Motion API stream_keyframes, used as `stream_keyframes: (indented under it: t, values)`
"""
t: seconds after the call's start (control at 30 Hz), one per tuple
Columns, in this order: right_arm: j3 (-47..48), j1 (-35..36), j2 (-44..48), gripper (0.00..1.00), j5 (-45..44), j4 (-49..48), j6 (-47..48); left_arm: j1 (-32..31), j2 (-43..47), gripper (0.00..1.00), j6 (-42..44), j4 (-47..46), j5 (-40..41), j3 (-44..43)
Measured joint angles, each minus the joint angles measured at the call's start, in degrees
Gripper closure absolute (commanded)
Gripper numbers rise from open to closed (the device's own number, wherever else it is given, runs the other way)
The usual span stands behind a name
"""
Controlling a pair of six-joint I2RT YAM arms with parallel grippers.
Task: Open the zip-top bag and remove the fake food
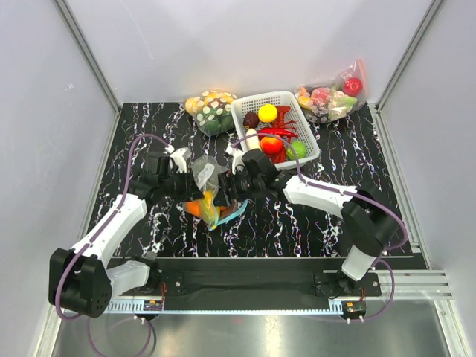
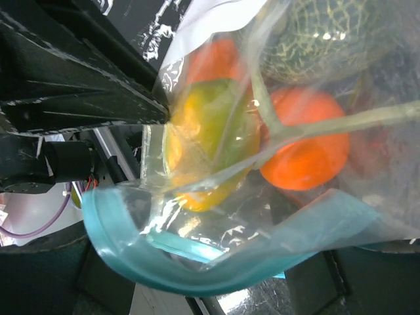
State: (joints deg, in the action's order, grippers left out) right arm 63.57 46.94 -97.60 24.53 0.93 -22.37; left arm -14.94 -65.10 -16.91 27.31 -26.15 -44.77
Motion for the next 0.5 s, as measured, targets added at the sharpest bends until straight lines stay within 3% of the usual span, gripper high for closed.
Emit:
stream_keyframes:
  t: [0.2, 0.5]
  values:
    - [0.2, 0.0, -1.4, 0.21, -1.3, 2.0, -0.1, 0.3, -1.4, 1.0, 0.1, -0.2, -0.9, 0.4]
    - [0.2, 0.0, -1.7, 0.21, -3.0, 3.4, -0.2, 0.7, -2.4, 1.0, 0.4, -1.3, -2.2, 1.3]
